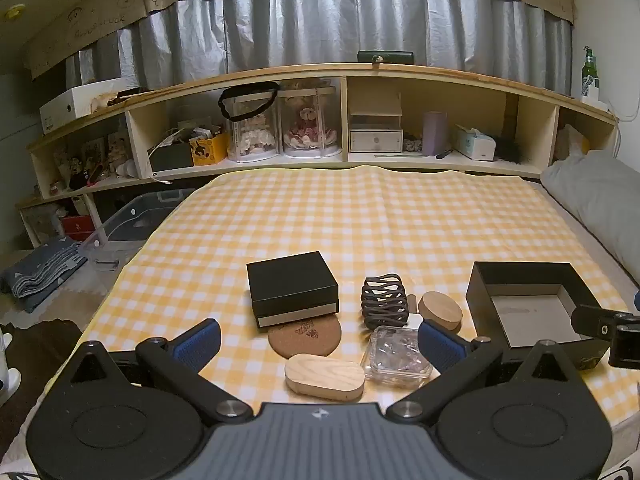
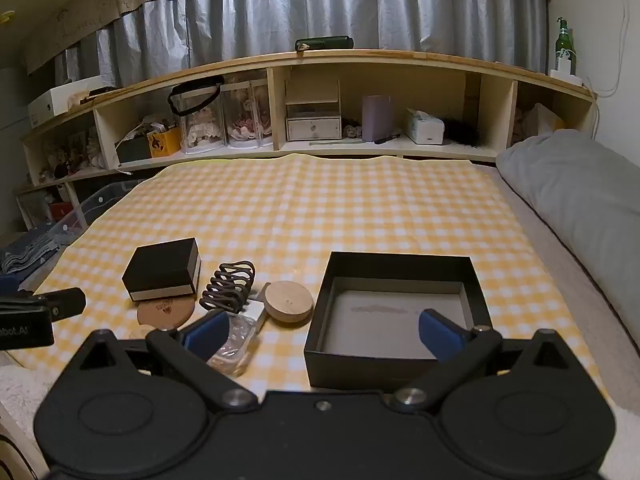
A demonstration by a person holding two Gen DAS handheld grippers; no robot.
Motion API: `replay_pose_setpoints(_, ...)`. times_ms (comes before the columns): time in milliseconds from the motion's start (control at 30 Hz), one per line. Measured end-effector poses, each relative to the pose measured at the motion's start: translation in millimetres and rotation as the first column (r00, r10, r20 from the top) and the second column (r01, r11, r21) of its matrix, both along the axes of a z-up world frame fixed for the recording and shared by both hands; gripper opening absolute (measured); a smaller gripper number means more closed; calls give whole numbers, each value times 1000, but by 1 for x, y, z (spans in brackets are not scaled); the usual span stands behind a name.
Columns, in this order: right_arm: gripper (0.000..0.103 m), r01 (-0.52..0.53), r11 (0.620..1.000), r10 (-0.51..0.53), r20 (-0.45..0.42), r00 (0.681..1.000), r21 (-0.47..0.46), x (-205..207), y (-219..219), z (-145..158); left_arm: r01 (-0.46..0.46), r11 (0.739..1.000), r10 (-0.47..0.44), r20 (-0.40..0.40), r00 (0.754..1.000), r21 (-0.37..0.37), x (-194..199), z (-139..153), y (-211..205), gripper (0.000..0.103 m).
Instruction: Organize rigid objects
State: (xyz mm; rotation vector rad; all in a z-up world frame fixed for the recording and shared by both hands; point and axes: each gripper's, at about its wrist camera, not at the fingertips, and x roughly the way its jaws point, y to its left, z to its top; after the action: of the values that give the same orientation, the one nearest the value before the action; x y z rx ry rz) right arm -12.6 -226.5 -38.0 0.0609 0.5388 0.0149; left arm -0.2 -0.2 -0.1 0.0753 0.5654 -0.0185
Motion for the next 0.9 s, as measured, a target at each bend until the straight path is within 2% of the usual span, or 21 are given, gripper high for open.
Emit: replay_pose_setpoints(900,102,3,1000,-3,-7,1000,-10,1,0,-3,0,1000,0,-4,1000,-8,0,0,0,103)
